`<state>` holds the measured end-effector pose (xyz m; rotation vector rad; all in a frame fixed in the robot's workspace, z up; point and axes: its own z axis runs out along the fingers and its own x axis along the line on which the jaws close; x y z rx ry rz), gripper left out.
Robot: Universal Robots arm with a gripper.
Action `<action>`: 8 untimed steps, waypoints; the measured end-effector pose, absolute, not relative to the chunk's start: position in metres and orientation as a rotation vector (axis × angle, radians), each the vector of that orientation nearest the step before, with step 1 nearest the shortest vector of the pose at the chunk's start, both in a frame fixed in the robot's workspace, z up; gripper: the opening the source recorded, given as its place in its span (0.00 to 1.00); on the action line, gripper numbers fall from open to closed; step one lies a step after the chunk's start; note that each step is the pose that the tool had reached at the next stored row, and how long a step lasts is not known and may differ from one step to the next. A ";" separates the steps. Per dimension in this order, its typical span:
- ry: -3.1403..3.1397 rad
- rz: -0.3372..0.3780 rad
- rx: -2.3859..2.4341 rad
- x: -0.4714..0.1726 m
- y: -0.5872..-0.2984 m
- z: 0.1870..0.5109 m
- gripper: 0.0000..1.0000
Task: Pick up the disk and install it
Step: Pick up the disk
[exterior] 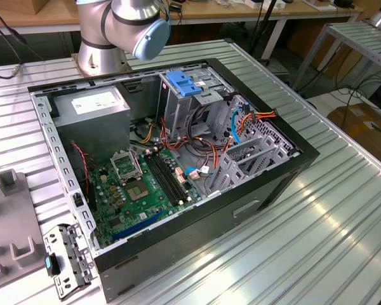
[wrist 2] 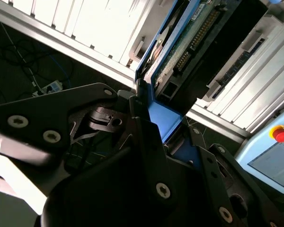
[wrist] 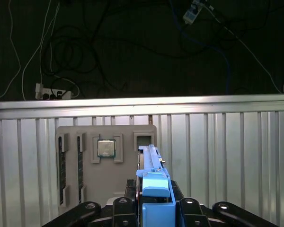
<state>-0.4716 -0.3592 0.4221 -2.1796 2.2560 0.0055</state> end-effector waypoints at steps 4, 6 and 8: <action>2.256 0.006 -2.180 -0.472 -0.359 0.424 0.37; 2.256 0.006 -2.180 -0.472 -0.359 0.426 0.37; 2.256 0.006 -2.180 -0.472 -0.359 0.427 0.37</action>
